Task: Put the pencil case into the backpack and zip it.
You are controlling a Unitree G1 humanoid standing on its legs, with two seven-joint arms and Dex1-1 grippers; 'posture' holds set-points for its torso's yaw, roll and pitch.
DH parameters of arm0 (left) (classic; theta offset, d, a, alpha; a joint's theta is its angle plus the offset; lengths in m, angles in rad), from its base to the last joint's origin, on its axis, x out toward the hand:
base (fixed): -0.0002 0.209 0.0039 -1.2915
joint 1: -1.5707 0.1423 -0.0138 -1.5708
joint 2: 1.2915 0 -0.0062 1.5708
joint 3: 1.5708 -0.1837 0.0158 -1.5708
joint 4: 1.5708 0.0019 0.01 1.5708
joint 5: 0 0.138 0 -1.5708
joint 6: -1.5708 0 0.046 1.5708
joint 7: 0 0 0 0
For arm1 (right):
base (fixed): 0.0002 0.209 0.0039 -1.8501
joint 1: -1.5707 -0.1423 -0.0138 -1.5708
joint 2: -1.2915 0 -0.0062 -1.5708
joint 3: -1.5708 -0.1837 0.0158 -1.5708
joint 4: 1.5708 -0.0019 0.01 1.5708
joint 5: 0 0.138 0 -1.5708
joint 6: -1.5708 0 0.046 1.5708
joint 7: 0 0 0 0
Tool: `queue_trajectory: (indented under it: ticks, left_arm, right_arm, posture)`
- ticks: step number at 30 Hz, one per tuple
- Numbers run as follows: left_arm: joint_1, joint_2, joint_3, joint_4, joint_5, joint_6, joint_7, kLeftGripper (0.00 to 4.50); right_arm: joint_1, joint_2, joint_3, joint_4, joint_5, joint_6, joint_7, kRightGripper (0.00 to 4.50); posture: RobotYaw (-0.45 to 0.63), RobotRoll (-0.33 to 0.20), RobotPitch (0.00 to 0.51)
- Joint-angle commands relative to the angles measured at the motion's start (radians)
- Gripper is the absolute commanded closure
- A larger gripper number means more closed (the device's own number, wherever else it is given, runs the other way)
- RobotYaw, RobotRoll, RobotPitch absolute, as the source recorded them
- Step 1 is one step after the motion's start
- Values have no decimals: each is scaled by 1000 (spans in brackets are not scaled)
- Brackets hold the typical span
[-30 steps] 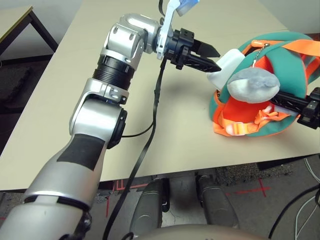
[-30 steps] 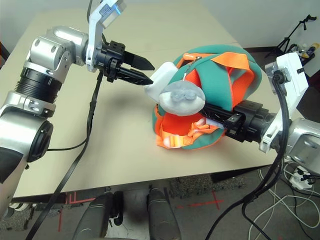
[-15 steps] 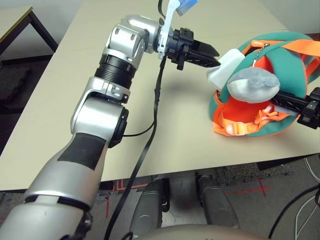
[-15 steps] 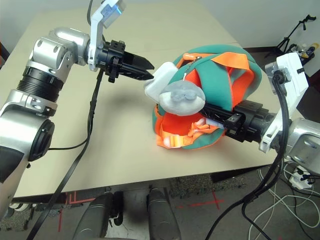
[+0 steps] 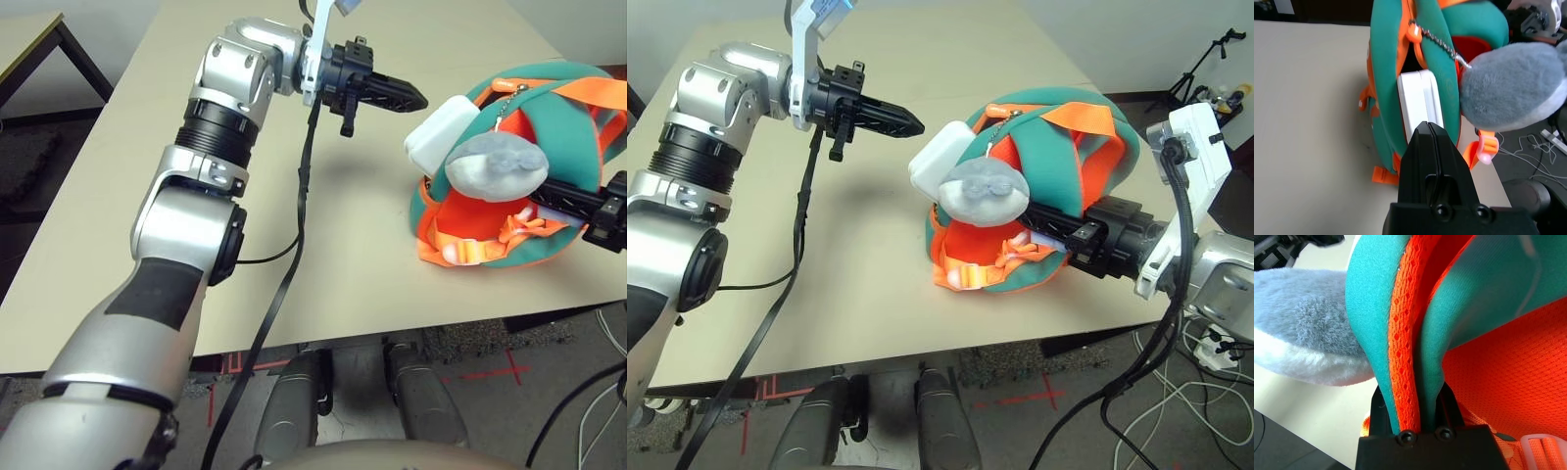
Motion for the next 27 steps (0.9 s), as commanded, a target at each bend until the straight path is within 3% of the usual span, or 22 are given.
queue_trajectory:
  ticks: [1,7,19,22,27]
  left_arm:
    - [27,-12,-45,5,48,-61,4,4500]
    - [46,-70,-74,49,97,-157,48,4500]
    - [69,-274,-79,24,83,-130,150,4500]
    - [104,-253,-91,-16,92,-133,145,4500]
    - [125,-113,-56,-184,62,-62,113,4500]
  right_arm:
    - [8,12,7,-28,14,-2,-5,4362]
    - [10,22,6,-41,26,-4,-18,4362]
    - [-15,27,39,-30,14,-5,-7,4362]
    - [-23,24,45,-22,9,-1,0,4362]
    - [-38,20,53,-7,-2,5,12,4362]
  posture:
    - [-126,0,173]
    - [-130,0,174]
    - [-117,0,176]
    - [-114,0,176]
    - [-92,0,177]
